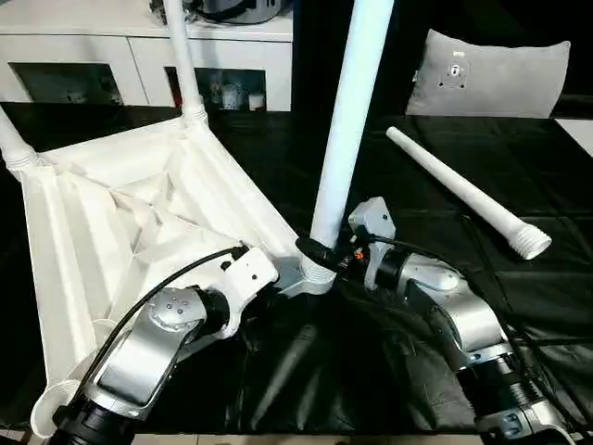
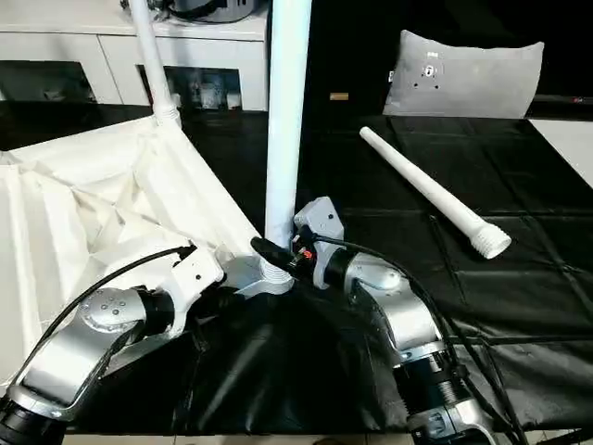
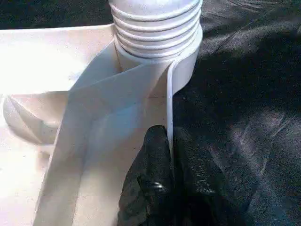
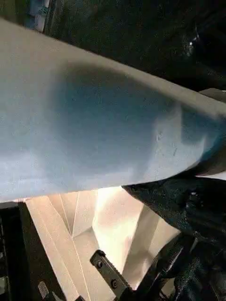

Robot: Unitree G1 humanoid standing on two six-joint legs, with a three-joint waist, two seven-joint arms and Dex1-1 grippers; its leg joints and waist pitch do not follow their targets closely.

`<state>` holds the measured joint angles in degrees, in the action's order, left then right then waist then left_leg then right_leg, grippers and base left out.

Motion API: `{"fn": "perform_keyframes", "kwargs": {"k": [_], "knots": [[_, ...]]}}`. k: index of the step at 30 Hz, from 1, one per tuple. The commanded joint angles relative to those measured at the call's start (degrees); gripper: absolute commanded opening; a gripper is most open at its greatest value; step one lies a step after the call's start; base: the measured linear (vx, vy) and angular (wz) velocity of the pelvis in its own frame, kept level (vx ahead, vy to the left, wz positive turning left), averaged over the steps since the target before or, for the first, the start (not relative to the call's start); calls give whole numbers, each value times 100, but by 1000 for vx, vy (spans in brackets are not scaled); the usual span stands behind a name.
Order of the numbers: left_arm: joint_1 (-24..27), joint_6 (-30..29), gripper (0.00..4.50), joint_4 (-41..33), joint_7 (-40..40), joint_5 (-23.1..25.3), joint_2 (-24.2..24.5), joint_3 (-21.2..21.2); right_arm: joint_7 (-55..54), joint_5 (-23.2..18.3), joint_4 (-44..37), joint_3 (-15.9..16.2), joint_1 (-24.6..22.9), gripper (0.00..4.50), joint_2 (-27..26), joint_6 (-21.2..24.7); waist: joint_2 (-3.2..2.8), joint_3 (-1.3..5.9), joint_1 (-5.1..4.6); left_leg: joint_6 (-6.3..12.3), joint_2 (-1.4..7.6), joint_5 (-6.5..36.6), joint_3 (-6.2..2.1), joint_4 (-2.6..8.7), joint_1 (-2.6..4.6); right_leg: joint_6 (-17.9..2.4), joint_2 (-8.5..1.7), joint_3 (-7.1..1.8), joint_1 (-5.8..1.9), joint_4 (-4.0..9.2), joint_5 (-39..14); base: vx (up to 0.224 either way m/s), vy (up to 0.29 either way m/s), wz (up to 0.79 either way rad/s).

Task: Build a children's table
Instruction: Rotate leg to tighten

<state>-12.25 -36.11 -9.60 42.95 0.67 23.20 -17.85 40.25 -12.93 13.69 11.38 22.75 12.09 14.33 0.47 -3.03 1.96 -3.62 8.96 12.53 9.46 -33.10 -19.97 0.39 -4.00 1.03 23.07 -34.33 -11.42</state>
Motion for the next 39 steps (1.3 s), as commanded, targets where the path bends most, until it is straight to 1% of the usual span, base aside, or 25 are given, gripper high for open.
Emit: {"fn": "perform_keyframes", "kwargs": {"k": [1, 3, 4, 5, 7, 11, 12, 13, 15, 17, 19, 20, 21, 23, 24, 26, 27, 29, 31, 33, 34, 36, 37, 38, 39], "knots": [[-86, 176, 0, -25, 125, -208, -110, -105, -283, 232, 817, -36, -199, 259, 56, 334, -33, 161, 51, 104, 349, 1746, -140, 513, -52, -1052, -365, -232, -171, 521, -2128, 0, 0, 0], [-111, 190, 0, 28, 119, -209, -129, -75, -257, 231, 837, -34, -191, 261, 59, 277, -42, 174, 66, 81, 350, 1742, -131, 502, -21, -1083, -366, -234, -146, 532, -2161, 0, 0, 0], [-123, 193, 0, 52, 114, -210, -140, -62, -243, 234, 847, -32, -189, 276, 63, 239, -39, 181, 76, 100, 355, 1709, -123, 502, -27, -1092, -378, -240, -160, 532, -2074, 0, 0, 0], [-123, 193, 0, 53, 114, -210, -140, -61, -242, 234, 847, -32, -189, 291, 63, 237, -14, 193, 84, 136, 350, 1465, -131, 501, -78, -1104, -372, -226, -221, 490, -1813, 0, 0, 0], [-169, 245, 0, 144, 128, -210, -111, -29, -141, 175, 706, -66, -312, 306, 155, 303, -33, 193, 99, 196, 356, 1313, -113, 488, -59, -1141, -369, -228, -203, 483, -1632, 0, 0, 0], [-201, 293, 0, 222, 154, -204, -63, -19, 29, -31, 500, -187, -441, 336, 240, 478, -22, 228, 171, 337, 340, 902, -83, 441, -57, -1238, -359, -223, -245, 436, -1118, 0, 0, 0], [-227, 333, 0, 285, 176, -191, -21, -20, 137, -201, 283, -288, -553, 347, 302, 630, -40, 236, 187, 400, 334, 717, -78, 422, -57, -1284, -350, -223, -253, 416, -891, 0, 0, 0], [-227, 333, 0, 285, 176, -191, -21, -20, 137, -201, 283, -288, -553, 367, 302, 630, -36, 251, 214, 480, 337, 560, -57, 390, -53, -1350, -353, -226, -256, 390, -589, 0, 0, 0], [-244, 360, 0, 321, 194, -188, -5, -24, 194, -234, 215, -297, -597, 383, 350, 627, -32, 250, 220, 546, 334, 401, -65, 389, -72, -1420, -349, -199, -273, 364, -436, 0, 0, 0], [-303, 494, 0, 434, 329, -199, 62, -56, 491, -213, -53, -225, -801, 391, 614, 410, -54, 236, 235, 518, 339, 580, -58, 394, -62, -1419, -352, -198, -267, 397, -709, 0, 0, 0], [-332, 559, 0, 486, 399, -208, 94, -73, 622, -204, -166, -197, -894, 420, 731, 307, -40, 226, 260, 473, 341, 729, -60, 408, -70, -1351, -356, -203, -278, 418, -945, 0, 0, 0], [-337, 568, 0, 494, 408, -208, 99, -76, 640, -204, -177, -195, -904, 420, 746, 291, -40, 228, 273, 447, 342, 778, -59, 410, -62, -1303, -360, -203, -273, 429, -1086, 0, 0, 0], [-471, 815, 0, 725, 654, -195, 225, -168, 1021, -239, -400, -235, -1101, 429, 1063, -60, -44, 222, 272, 443, 338, 817, -61, 408, -75, -1242, -363, -200, -277, 448, -1228, 0, 0, 0], [-511, 899, 0, 798, 741, -189, 259, -197, 1103, -273, -458, -289, -1137, 447, 1135, -112, -38, 215, 288, 450, 344, 829, -61, 408, -68, -1154, -360, -211, -269, 460, -1365, 0, 0, 0], [-545, 994, 0, 865, 830, -183, 290, -226, 1140, -316, -511, -359, -1161, 447, 1185, -111, -43, 220, 286, 449, 346, 807, -63, 408, -73, -1148, -361, -210, -277, 452, -1357, 0, 0, 0], [-601, 1174, 0, 962, 1014, -176, 354, -298, 1197, -333, -579, -451, -1161, 447, 1264, -189, -64, 216, 306, 427, 356, 790, -53, 400, -48, -1117, -351, -216, -248, 462, -1434, 0, 0, 0], [-638, 1331, 0, 1022, 1209, -189, 411, -370, 1239, -336, -624, -500, -1131, 447, 1318, -254, -54, 220, 317, 420, 353, 761, -51, 396, -50, -1100, -348, -215, -248, 470, -1448, 0, 0, 0], [-659, 1424, 0, 1060, 1320, -198, 441, -409, 1265, -341, -654, -522, -1117, 447, 1354, -290, -67, 242, 338, 403, 365, 644, -39, 378, -16, -1164, -334, -210, -236, 434, -1183, 0, 0, 0], [-706, 1552, 0, 1139, 1507, -167, 520, -510, 1542, -534, -779, -519, -1055, 447, 1486, -16, -78, 262, 357, 453, 374, 474, -37, 360, -11, -1295, -322, -200, -251, 374, -704, 0, 0, 0], [-755, 1792, 0, 1254, 1817, -145, 651, -667, 1889, -610, -781, -437, -940, 447, 1607, -70, -87, 279, 368, 557, 366, 344, -38, 330, -15, -1479, -306, -181, -265, 308, -171, 0, 0, 0], [-778, 1921, 0, 1313, 1929, -138, 695, -723, 1978, -604, -762, -403, -905, 447, 1641, -139, -86, 273, 366, 563, 375, 353, -35, 333, -16, -1546, -317, -178, -270, 299, -71, 0, 0, 0], [-854, 2115, 0, 1410, 2148, -103, 767, -843, 2145, -408, -654, -198, -756, 447, 1685, -301, -72, 274, 377, 555, 375, 436, -30, 331, -8, -1574, -327, -175, -275, 303, -165, 0, 0, 0], [-854, 2115, 0, 1410, 2148, -103, 767, -843, 2145, -408, -654, -198, -756, 447, 1685, -301, -76, 272, 386, 542, 375, 437, -33, 329, -9, -1574, -332, -176, -273, 299, -196, 0, 0, 0], [-930, 2229, 0, 1461, 2301, -71, 812, -923, 2229, -215, -545, -10, -606, 447, 1648, -427, -76, 266, 389, 505, 383, 469, -31, 336, -9, -1577, -344, -178, -272, 307, -267, 0, 0, 0], [-956, 2276, 0, 1478, 2352, -55, 827, -950, 2253, -167, -507, 44, -557, 447, 1623, -464, -80, 270, 391, 463, 382, 511, -26, 335, -4, -1576, -345, -179, -268, 310, -348, 0, 0, 0]]}}
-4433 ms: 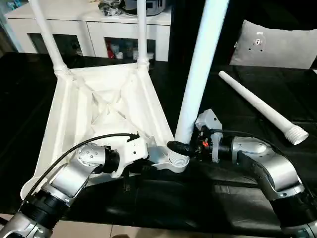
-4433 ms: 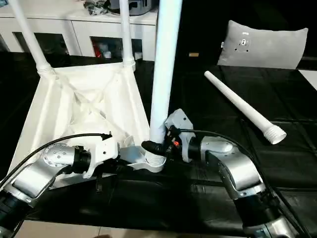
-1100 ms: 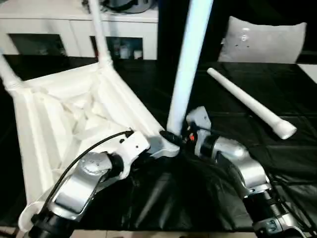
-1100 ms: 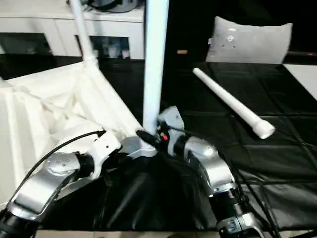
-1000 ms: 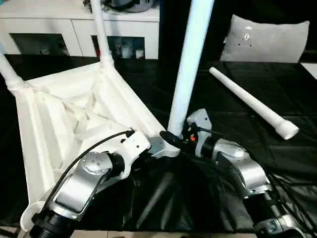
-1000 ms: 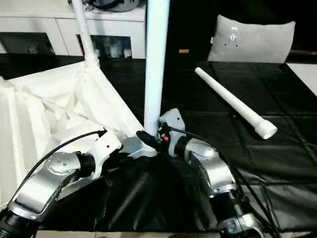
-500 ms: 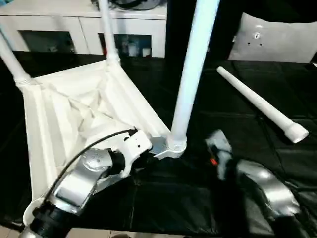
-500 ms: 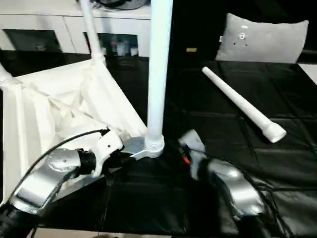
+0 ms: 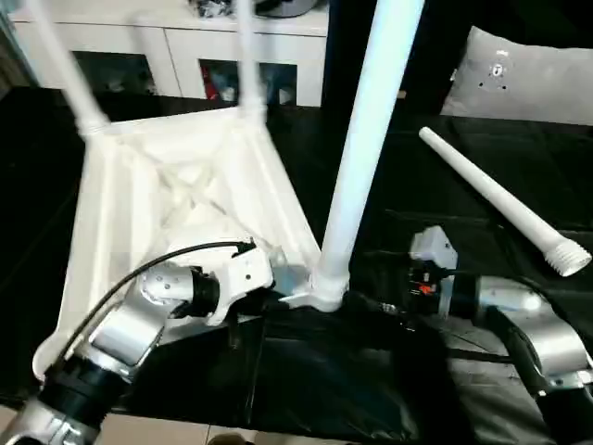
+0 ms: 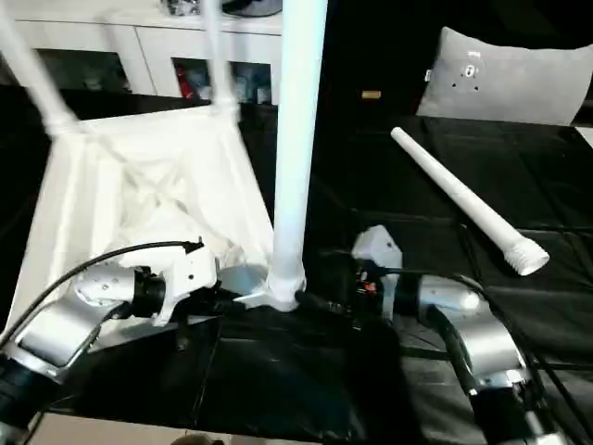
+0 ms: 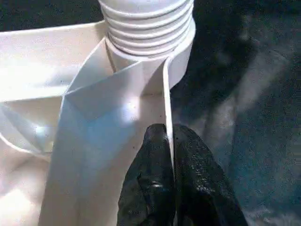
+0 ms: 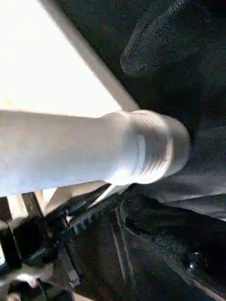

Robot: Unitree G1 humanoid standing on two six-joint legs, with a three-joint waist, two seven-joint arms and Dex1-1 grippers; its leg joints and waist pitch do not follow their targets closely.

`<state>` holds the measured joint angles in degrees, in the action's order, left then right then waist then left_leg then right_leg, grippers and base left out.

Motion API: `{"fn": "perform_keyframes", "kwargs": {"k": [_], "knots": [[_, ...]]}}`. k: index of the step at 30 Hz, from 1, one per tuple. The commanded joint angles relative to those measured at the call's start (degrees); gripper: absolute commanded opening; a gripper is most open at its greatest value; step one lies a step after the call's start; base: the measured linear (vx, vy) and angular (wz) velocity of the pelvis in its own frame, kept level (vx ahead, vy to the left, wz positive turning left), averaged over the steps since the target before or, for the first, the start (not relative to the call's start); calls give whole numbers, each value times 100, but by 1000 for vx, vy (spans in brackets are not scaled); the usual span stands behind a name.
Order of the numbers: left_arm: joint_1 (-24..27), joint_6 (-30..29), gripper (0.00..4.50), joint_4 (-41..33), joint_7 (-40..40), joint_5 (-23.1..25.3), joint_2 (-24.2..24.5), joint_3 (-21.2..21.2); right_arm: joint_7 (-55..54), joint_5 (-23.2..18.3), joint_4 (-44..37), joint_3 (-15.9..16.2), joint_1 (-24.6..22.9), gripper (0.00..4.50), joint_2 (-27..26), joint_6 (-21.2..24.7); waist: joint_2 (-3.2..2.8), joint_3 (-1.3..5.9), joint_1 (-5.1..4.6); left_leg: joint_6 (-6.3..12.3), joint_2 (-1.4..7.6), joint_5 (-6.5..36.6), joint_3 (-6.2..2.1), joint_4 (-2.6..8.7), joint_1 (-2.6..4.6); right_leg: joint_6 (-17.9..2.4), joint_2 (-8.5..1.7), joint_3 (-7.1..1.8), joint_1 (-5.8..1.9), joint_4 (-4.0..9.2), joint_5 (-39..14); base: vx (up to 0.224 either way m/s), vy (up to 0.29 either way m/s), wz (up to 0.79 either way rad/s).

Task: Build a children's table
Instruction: Rotate leg to tighten

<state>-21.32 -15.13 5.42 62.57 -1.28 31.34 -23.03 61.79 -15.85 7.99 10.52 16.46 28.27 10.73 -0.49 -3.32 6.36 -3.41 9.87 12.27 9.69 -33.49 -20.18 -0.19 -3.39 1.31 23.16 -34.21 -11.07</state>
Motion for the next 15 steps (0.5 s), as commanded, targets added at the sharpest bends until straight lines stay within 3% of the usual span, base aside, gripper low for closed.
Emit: {"fn": "perform_keyframes", "kwargs": {"k": [1, 4, 6, 10, 15], "knots": [[-72, 220, 0, 4, 445, 149, 24, -450, 140, 169, 101, 188, 114, 447, -5, -152, 11, 299, -42, 421, 291, 542, -51, 373, 24, -1523, -407, -207, -274, 290, -392, 0, 0, 0], [-110, 314, 0, 58, 526, 176, 34, -480, 222, 195, 173, 257, 184, 447, -30, -174, 26, 303, -20, 359, 302, 561, -48, 376, 30, -1528, -410, -211, -281, 275, -371, 0, 0, 0], [-151, 398, 0, 108, 598, 186, 33, -507, 312, 163, 280, 301, 298, 413, -82, -120, 36, 305, -23, 366, 293, 545, -49, 373, 18, -1529, -412, -209, -293, 269, -328, 0, 0, 0], [-206, 553, 0, 230, 671, 195, 11, -552, 496, 170, 466, 387, 437, 399, -80, -75, 76, 309, -26, 385, 291, 522, -44, 362, 10, -1509, -423, -211, -303, 264, -388, 0, 0, 0], [-221, 585, 0, 280, 667, 213, -17, -546, 672, 172, 532, 459, 466, 354, -11, -11, 79, 312, -24, 420, 299, 447, -46, 354, 10, -1519, -424, -208, -297, 249, -352, 0, 0, 0]]}}
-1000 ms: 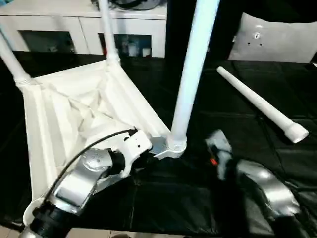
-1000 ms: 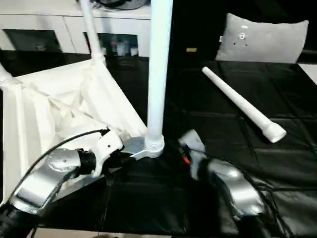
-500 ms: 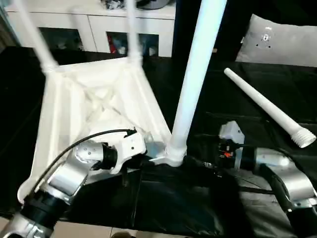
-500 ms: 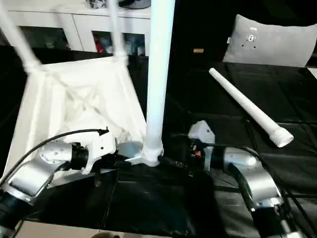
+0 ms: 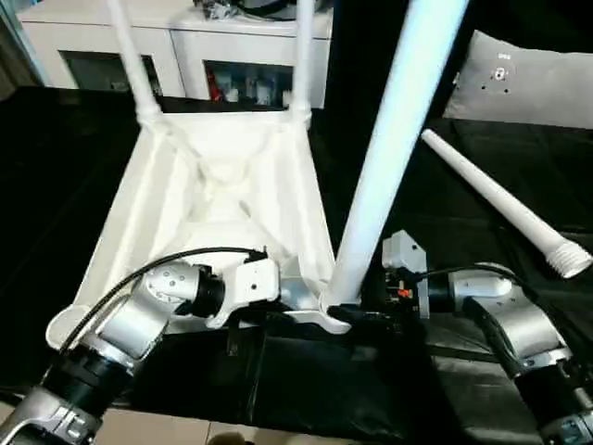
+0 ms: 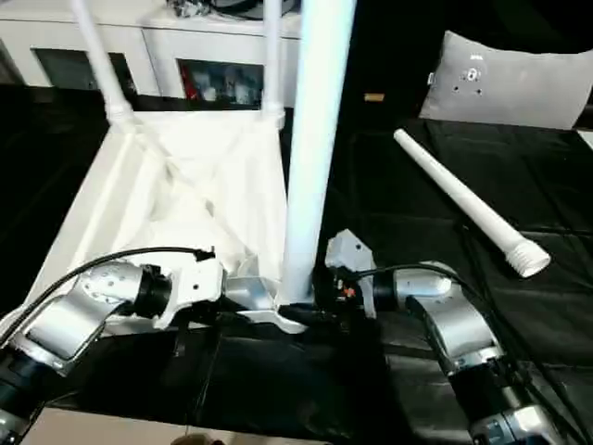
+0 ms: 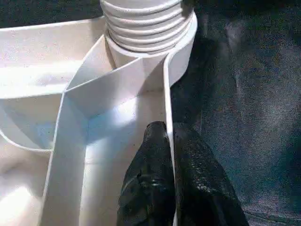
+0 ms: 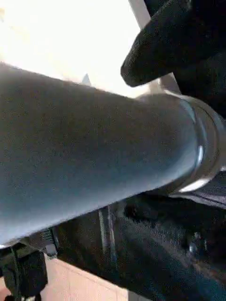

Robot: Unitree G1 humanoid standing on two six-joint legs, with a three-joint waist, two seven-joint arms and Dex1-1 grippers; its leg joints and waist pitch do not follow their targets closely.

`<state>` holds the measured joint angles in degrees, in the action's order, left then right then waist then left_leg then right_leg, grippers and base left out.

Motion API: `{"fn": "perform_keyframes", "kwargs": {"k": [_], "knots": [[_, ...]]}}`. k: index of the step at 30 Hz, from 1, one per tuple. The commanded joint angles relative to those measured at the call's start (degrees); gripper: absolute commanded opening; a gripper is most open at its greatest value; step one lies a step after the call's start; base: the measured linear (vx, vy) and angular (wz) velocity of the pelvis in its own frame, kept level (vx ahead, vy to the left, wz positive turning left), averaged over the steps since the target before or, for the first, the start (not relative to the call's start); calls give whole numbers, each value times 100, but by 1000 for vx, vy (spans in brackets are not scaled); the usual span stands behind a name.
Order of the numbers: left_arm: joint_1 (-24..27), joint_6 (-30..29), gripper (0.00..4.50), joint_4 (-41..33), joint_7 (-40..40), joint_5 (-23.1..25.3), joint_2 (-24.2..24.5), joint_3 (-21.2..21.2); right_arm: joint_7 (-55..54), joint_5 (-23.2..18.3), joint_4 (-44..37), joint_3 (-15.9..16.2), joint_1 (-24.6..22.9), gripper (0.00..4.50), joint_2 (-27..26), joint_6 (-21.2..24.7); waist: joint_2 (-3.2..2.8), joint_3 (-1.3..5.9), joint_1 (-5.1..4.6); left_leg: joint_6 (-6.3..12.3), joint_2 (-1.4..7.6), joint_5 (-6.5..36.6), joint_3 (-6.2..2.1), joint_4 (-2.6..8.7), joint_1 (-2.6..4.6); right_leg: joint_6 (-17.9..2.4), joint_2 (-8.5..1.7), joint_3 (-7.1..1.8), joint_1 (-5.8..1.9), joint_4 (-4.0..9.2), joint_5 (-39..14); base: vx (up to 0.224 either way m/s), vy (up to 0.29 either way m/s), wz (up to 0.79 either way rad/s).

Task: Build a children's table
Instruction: Rotate leg to tighten

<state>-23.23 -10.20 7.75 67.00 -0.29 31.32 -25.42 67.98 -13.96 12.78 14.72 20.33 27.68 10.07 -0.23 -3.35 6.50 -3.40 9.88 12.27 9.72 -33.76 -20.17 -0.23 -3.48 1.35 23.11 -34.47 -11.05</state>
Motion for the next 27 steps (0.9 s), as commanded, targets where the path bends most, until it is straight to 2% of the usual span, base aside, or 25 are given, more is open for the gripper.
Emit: {"fn": "perform_keyframes", "kwargs": {"k": [1, 2, 5, 6, 15, 16, 17, 18, 19, 20, 22, 23, 24, 25, 26, 27], "knots": [[-29, 109, 0, 64, 228, 121, -14, -300, 88, -20, 71, 39, 80, 340, 54, 83, 52, 318, -37, 418, 299, 446, -48, 381, 14, -1517, -415, -211, -292, 275, -352, 0, 0, 0], [-22, 128, 0, 76, 238, 125, 1, -291, 108, 9, 105, 59, 85, 330, 53, 69, 76, 318, -38, 430, 295, 433, -45, 378, 11, -1525, -412, -212, -294, 271, -343, 0, 0, 0], [-8, 175, 0, 104, 256, 131, 24, -280, 166, 67, 180, 99, 98, 309, 48, 38, 77, 323, -34, 443, 294, 411, -44, 374, 8, -1538, -413, -208, -295, 267, -320, 0, 0, 0], [-5, 182, 0, 109, 258, 135, 30, -277, 177, 82, 205, 104, 102, 289, 37, 31, 78, 327, -31, 442, 296, 409, -44, 372, 14, -1537, -417, -209, -295, 264, -322, 0, 0, 0], [54, 110, 0, 98, 207, 84, 12, -187, 204, -58, 197, 67, 14, 275, -76, 178, 85, 324, -28, 419, 291, 448, -44, 368, 10, -1524, -416, -211, -295, 269, -418, 0, 0, 0], [103, -4, 0, 30, 120, 17, -38, -119, 165, -104, 152, 47, -58, 275, -113, 231, 29, 306, -29, 393, 292, 473, -46, 371, 10, -1529, -417, -216, -282, 266, -421, 0, 0, 0], [116, -34, 0, 12, 97, 0, -52, -102, 153, -115, 141, 42, -76, 274, -123, 243, 47, 309, -34, 391, 292, 495, -43, 370, 11, -1527, -413, -215, -283, 281, -423, 0, 0, 0], [203, -284, 0, -135, -188, -42, -178, 14, -49, -137, 99, -4, -181, 274, -233, 302, 18, 297, -34, 353, 295, 541, -50, 376, 6, -1542, -417, -219, -282, 271, -424, 0, 0, 0], [203, -284, 0, -135, -188, -42, -178, 14, -49, -137, 99, -4, -181, 274, -233, 302, 30, 295, -39, 337, 300, 579, -50, 381, 4, -1541, -413, -217, -287, 282, -434, 0, 0, 0], [246, -418, 0, -213, -361, -44, -249, 70, -181, -133, 90, -31, -226, 274, -300, 322, 45, 286, -51, 305, 294, 681, -54, 395, 5, -1515, -412, -213, -289, 303, -603, 0, 0, 0], [368, -905, 0, -479, -898, -42, -542, 210, -834, 11, 201, -120, -285, 274, -598, 367, -1, 230, -72, 192, 303, 959, -68, 439, 6, -1420, -412, -214, -264, 357, -1108, 0, 0, 0], [387, -1006, 0, -526, -1025, -39, -625, 241, -980, 49, 243, -135, -289, 274, -670, 368, 20, 203, -99, 104, 300, 1227, -74, 465, 18, -1303, -419, -217, -257, 420, -1652, 0, 0, 0], [467, -1446, 0, -738, -1559, -20, -1000, 358, -1639, 213, 437, -212, -302, 274, -1003, 369, 23, 206, -143, -15, 305, 1324, -79, 478, 24, -1217, -430, -228, -250, 420, -1938, 0, 0, 0], [491, -1723, 0, -850, -1964, 45, -1338, 410, -2191, 276, 644, -340, -266, 274, -1326, 431, 37, 183, -167, -27, 288, 1364, -92, 484, 4, -1156, -435, -225, -242, 457, -2123, 0, 0, 0], [488, -1839, 0, -882, -2112, 102, -1490, 388, -2478, 314, 762, -409, -232, 274, -1488, 429, 40, 184, -232, -85, 272, 1347, -130, 507, -45, -1017, -445, -211, -282, 469, -2367, 0, 0, 0], [475, -1919, 0, -887, -2216, 148, -1601, 367, -2698, 352, 861, -458, -194, 274, -1605, 427, 62, 194, -299, -78, 247, 1363, -135, 502, -49, -889, -429, -203, -272, 497, -2541, 0, 0, 0]]}}
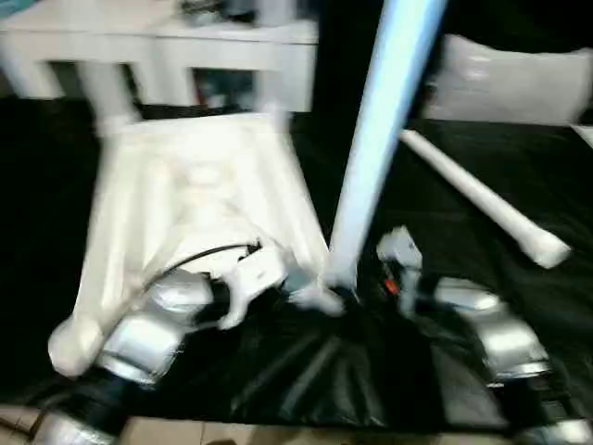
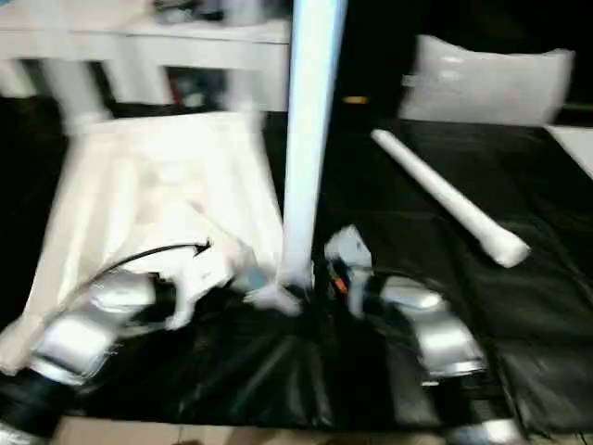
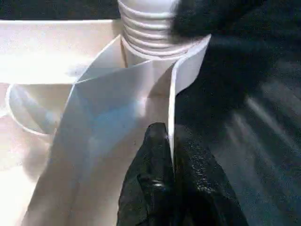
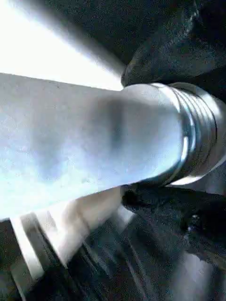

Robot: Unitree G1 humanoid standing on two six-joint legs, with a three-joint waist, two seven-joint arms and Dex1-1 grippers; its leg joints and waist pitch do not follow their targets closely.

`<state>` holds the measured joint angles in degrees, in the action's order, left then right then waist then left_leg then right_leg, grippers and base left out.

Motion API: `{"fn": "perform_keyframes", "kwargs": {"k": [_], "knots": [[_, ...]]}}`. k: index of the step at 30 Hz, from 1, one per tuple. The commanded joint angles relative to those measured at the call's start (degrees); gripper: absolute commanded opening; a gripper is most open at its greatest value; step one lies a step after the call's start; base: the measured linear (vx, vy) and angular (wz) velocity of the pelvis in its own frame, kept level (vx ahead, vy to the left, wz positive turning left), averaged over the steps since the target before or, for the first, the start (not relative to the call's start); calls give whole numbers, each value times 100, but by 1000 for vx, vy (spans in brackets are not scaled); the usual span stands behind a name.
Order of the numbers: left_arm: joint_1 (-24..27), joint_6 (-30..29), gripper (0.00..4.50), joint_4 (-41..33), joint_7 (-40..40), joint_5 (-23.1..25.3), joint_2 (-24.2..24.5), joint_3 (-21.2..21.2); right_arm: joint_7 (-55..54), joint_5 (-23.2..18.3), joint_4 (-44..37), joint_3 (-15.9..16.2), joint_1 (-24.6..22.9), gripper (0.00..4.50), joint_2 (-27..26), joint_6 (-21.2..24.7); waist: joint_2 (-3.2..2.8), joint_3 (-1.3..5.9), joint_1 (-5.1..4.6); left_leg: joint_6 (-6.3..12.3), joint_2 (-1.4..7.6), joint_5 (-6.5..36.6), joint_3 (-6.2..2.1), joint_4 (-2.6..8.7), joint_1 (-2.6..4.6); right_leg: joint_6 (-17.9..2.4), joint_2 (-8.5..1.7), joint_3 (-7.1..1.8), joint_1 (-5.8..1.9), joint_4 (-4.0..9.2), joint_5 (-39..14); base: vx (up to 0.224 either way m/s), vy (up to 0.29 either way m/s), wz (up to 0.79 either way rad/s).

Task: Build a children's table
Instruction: Rotate leg to tighten

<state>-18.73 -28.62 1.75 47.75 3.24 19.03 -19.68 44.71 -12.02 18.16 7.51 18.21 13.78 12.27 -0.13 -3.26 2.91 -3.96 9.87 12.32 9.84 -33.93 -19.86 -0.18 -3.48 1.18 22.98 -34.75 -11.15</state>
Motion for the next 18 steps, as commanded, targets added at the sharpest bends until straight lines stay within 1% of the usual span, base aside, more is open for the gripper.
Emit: {"fn": "perform_keyframes", "kwargs": {"k": [1, 2, 3, 5, 6, 7, 8, 9, 10, 11, 12, 13, 14, 15, 16, 17, 18], "knots": [[15, -107, 0, -279, -383, -171, -448, -210, -476, 176, 370, 237, 37, 274, -275, 216, 53, 183, 34, -3, 246, 1405, -146, 510, -70, -855, -428, -192, -240, 537, -2615, 0, 0, 0], [-14, -165, 0, -251, -582, -99, -612, -216, -691, 210, 475, 184, 81, 274, -397, 235, 54, 190, 1, 67, 243, 1440, -138, 491, -44, -826, -420, -205, -207, 565, -2690, 0, 0, 0], [-48, -176, 0, -210, -704, -48, -727, -242, -856, 249, 550, 155, 118, 274, -467, 216, 52, 185, -10, 131, 233, 1471, -128, 478, -35, -809, -410, -209, -181, 595, -2778, 0, 0, 0], [-72, -201, 0, -193, -785, -17, -801, -261, -971, 279, 598, 136, 144, 274, -515, 202, 51, 194, -14, 175, 233, 1386, -135, 488, -65, -763, -408, -208, -191, 592, -2787, 0, 0, 0], [-113, -256, 0, -180, -941, 41, -937, -277, -1145, 282, 681, 63, 186, 274, -597, 217, 57, 210, -15, 194, 242, 1340, -133, 485, -66, -767, -404, -207, -190, 584, -2665, 0, 0, 0], [-156, -299, 0, -178, -1052, 80, -1078, -317, -1311, 340, 768, 33, 229, 274, -650, 210, 47, 219, -18, 200, 248, 1317, -131, 484, -68, -795, -402, -210, -191, 573, -2566, 0, 0, 0], [-180, -389, 0, -214, -1138, 137, -1214, -355, -1471, 402, 860, -23, 261, 274, -720, 167, 30, 233, -17, 196, 248, 1253, -127, 477, -63, -854, -388, -204, -192, 555, -2343, 0, 0, 0], [-199, -449, 0, -242, -1154, 191, -1287, -405, -1576, 425, 924, -92, 280, 274, -773, 125, 24, 246, -29, 193, 257, 1158, -122, 477, -78, -955, -388, -206, -199, 525, -2045, 0, 0, 0], [-199, -449, 0, -242, -1154, 191, -1287, -405, -1576, 425, 924, -92, 280, 274, -773, 125, 25, 250, -28, 195, 255, 1109, -125, 475, -87, -996, -391, -202, -214, 514, -1908, 0, 0, 0], [-198, -468, 0, -253, -1141, 218, -1260, -436, -1586, 398, 916, -134, 270, 309, -781, 106, 26, 268, -23, 238, 251, 1003, -119, 462, -92, -1063, -387, -202, -234, 491, -1607, 0, 0, 0], [-197, -434, 0, -226, -1132, 256, -1189, -448, -1577, 366, 876, -173, 248, 344, -758, 84, 26, 274, -12, 296, 246, 956, -100, 442, -77, -1132, -389, -209, -229, 485, -1405, 0, 0, 0], [-198, -400, 0, -195, -1128, 298, -1126, -457, -1571, 355, 847, -193, 229, 344, -726, 48, 30, 276, -12, 323, 242, 921, -96, 436, -84, -1158, -389, -210, -237, 480, -1340, 0, 0, 0], [-201, -368, 0, -163, -1122, 338, -1065, -464, -1554, 358, 820, -198, 210, 356, -686, -9, 21, 282, 1, 357, 248, 840, -96, 437, -83, -1200, -393, -204, -245, 468, -1238, 0, 0, 0], [-206, -322, 0, -109, -1101, 391, -985, -456, -1514, 365, 757, -221, 164, 356, -616, -100, 22, 294, 25, 391, 248, 747, -84, 419, -81, -1235, -389, -209, -249, 459, -1086, 0, 0, 0], [-206, -322, 0, -109, -1101, 391, -985, -456, -1514, 365, 757, -221, 164, 372, -616, -100, 17, 299, 54, 421, 252, 628, -81, 415, -82, -1271, -389, -204, -256, 436, -915, 0, 0, 0], [-206, -304, 0, -87, -1084, 407, -961, -443, -1489, 366, 722, -239, 140, 372, -589, -131, 19, 293, 67, 435, 251, 610, -76, 412, -80, -1284, -384, -203, -253, 437, -877, 0, 0, 0], [-208, -270, 0, -45, -1034, 406, -914, -417, -1391, 370, 642, -246, 86, 384, -513, -190, -1, 302, 92, 446, 256, 591, -72, 408, -71, -1318, -389, -204, -254, 429, -809, 0, 0, 0]]}}
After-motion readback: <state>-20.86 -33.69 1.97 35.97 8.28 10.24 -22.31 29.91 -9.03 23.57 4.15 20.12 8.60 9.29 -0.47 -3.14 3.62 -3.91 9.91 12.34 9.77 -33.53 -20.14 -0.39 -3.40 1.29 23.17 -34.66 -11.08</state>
